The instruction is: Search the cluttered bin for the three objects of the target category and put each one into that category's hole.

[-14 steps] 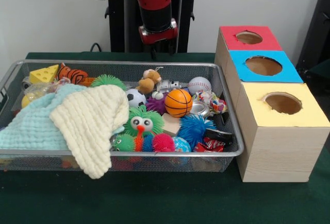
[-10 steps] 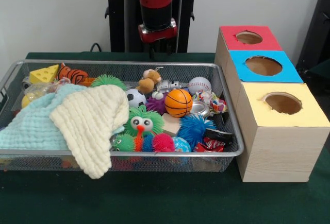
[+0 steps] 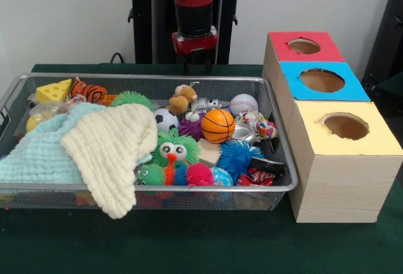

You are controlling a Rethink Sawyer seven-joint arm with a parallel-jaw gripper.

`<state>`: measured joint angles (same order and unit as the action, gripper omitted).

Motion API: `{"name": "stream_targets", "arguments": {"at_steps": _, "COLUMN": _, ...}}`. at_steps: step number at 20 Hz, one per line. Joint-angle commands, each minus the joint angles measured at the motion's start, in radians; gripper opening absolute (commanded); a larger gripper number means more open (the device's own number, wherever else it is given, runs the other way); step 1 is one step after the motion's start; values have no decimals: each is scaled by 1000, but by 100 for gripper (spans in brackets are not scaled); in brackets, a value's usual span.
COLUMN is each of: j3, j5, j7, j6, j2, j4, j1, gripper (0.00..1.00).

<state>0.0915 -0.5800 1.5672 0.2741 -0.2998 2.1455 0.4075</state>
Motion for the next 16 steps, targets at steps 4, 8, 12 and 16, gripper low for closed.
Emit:
{"name": "stream_targets", "arguments": {"at_steps": 4, "j3": -1, "j5": 83, "j7": 135, "j6": -45, "j2": 271, "j4": -310, "j1": 46, "gripper": 100}}
{"name": "stream_targets", "arguments": {"at_steps": 8, "j3": -15, "j5": 89, "j7": 136, "j6": -60, "j2": 295, "j4": -331, "j1": 73, "gripper": 100}}
{"name": "stream_targets", "arguments": {"at_steps": 12, "j3": -38, "j5": 75, "j7": 115, "j6": -97, "j2": 306, "j4": -358, "j1": 100, "gripper": 100}}
{"name": "stream_targets", "arguments": {"at_steps": 16, "j3": -38, "j5": 89, "j7": 117, "j6": -115, "j2": 289, "j4": -345, "j1": 95, "gripper": 100}}
